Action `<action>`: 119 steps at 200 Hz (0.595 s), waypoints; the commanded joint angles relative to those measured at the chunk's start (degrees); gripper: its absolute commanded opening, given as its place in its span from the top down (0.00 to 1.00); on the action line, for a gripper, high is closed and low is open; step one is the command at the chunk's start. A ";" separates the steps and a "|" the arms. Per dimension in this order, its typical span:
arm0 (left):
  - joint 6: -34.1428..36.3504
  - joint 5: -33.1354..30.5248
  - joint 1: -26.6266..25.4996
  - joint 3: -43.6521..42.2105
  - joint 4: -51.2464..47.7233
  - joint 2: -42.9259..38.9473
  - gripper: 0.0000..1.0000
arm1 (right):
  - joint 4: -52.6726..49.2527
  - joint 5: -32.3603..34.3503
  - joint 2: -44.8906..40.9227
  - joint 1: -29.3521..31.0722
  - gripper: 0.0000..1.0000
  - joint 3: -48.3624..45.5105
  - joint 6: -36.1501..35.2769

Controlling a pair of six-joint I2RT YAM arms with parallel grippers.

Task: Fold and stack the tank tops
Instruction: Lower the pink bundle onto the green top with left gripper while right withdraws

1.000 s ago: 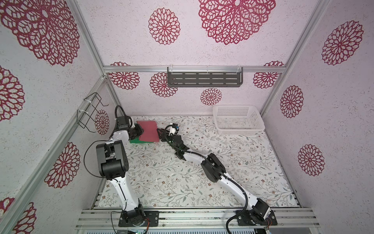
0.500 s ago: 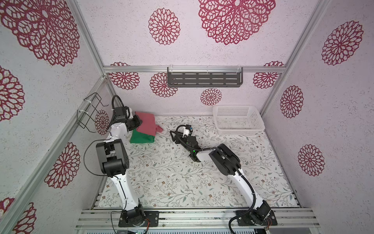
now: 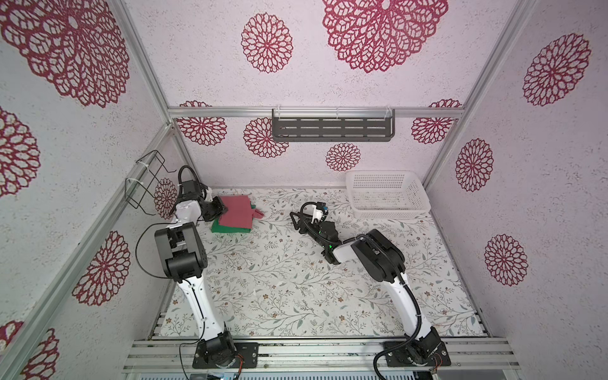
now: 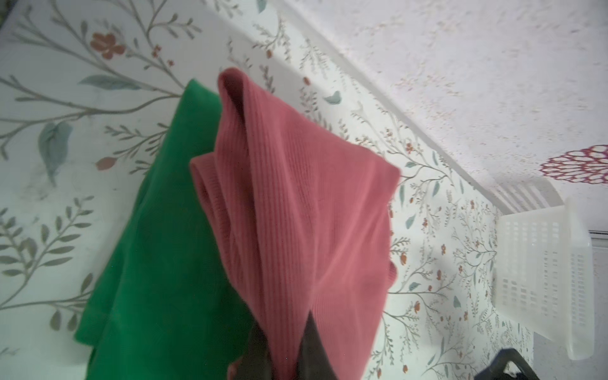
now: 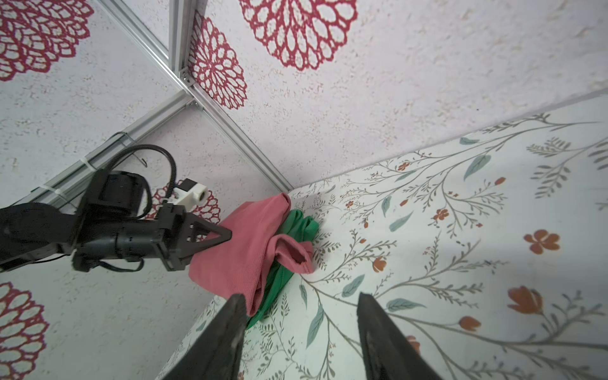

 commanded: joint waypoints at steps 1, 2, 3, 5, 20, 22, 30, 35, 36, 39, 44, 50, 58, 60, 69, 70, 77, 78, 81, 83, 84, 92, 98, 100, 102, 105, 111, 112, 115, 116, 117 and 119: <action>2.39 1.14 1.33 1.89 -1.03 2.60 1.00 | 4.96 -1.71 -5.43 -1.18 0.43 -1.15 -1.85; 2.44 1.13 1.36 1.89 -0.98 2.69 1.00 | 4.95 -1.74 -5.50 -1.19 0.43 -1.18 -1.81; 2.46 1.13 1.42 1.89 -1.00 2.73 1.00 | 4.95 -1.75 -5.53 -1.19 0.43 -1.24 -1.78; 2.48 1.06 1.53 1.89 -0.95 2.88 1.00 | 4.83 -1.82 -5.58 -1.26 0.43 -1.35 -1.77; 2.52 1.11 2.24 2.31 -0.97 3.48 0.85 | 1.89 -2.79 -5.75 -1.80 0.42 -0.97 -0.11; 2.58 1.18 2.32 2.37 -1.01 3.48 0.83 | 1.45 -2.92 -5.75 -1.91 0.42 -0.86 0.12; 2.62 1.02 2.48 2.49 -1.13 3.30 0.73 | 0.71 -3.42 -5.74 -2.06 0.42 -0.72 0.65; 2.78 0.68 2.53 2.58 -1.38 3.04 0.65 | 0.84 -3.52 -5.72 -2.07 0.42 -0.86 0.78; 2.90 0.59 2.57 2.55 -1.46 2.95 0.64 | 0.87 -3.56 -5.73 -2.07 0.42 -0.86 0.83; 3.03 0.41 2.60 2.67 -1.65 2.71 0.59 | 0.94 -3.64 -5.72 -2.09 0.42 -0.98 0.99; 3.30 -0.02 2.62 2.74 -1.73 2.21 0.51 | 1.02 -3.89 -5.79 -2.07 0.41 -1.16 1.21; 3.60 -0.70 2.62 2.77 -2.03 1.60 0.40 | 0.95 -4.08 -6.11 -2.02 0.39 -1.55 1.39; 4.08 -1.75 2.62 2.98 -2.53 0.55 0.29 | 0.71 -4.22 -6.82 -2.07 0.37 -2.33 1.41; 4.22 -1.99 2.62 3.07 -2.72 0.29 0.27 | 0.57 -4.28 -7.07 -2.05 0.37 -2.52 1.40; 4.54 -3.50 2.62 3.50 -3.70 -0.96 0.17 | -0.59 -4.31 -8.39 -2.04 0.36 -3.52 0.94; 4.57 -3.69 2.62 3.49 -3.77 -1.16 0.16 | -0.73 -4.31 -8.56 -2.05 0.36 -3.64 0.91; 4.68 -5.08 2.55 3.72 -4.45 -2.39 0.14 | -2.31 -4.43 -9.99 -2.07 0.36 -4.30 0.42; 4.68 -5.32 2.54 3.73 -4.54 -2.57 0.14 | -2.47 -4.41 -10.19 -2.07 0.36 -4.38 0.30; 4.68 -5.99 2.49 3.81 -4.88 -3.18 0.13 | -3.70 -4.39 -10.93 -2.07 0.36 -4.64 0.06; 4.73 -6.52 2.48 3.78 -5.09 -3.59 0.13 | -4.56 -4.33 -11.39 -2.02 0.36 -4.74 -0.05; 4.66 -6.79 2.46 3.76 -5.21 -3.79 0.13 | -5.04 -4.32 -11.60 -2.00 0.36 -4.78 -0.20; 4.60 -8.99 2.25 3.58 -6.08 -5.74 0.13 | -9.57 -4.06 -13.67 -1.99 0.34 -4.92 -1.14; 4.59 -11.13 1.90 3.04 -6.34 -7.47 0.13 | -12.90 -3.97 -15.12 -1.98 0.33 -5.07 -2.44; 4.59 -11.88 1.78 2.80 -6.44 -8.00 0.13 | -14.00 -3.96 -15.67 -1.94 0.33 -5.09 -2.87; 4.59 -12.76 1.57 2.49 -6.57 -8.60 0.13 | -14.98 -3.96 -16.20 -1.90 0.33 -5.12 -3.16; 4.59 -13.93 1.32 2.12 -6.64 -9.45 0.13 | -16.58 -3.74 -16.99 -1.89 0.33 -5.22 -3.73; 4.72 -16.04 0.62 1.19 -6.82 -11.23 0.14 | -19.54 -3.38 -18.58 -1.90 0.33 -5.40 -4.35; 4.74 -16.34 0.48 1.02 -6.82 -11.52 0.14 | -20.31 -3.32 -18.80 -1.90 0.33 -5.41 -4.46; 4.94 -17.22 0.02 0.49 -6.82 -12.30 0.15 | -22.16 -3.14 -19.55 -1.89 0.33 -5.50 -4.71; 4.99 -17.50 -0.13 0.27 -6.82 -12.58 0.15 | -22.76 -3.11 -19.81 -1.89 0.33 -5.55 -4.82; 5.05 -17.77 -0.34 0.07 -6.82 -12.81 0.15 | -23.37 -3.00 -20.07 -1.89 0.33 -5.58 -4.92; 5.24 -18.28 -0.71 -0.30 -6.93 -13.34 0.15 | -24.55 -2.82 -20.53 -1.89 0.33 -5.59 -5.25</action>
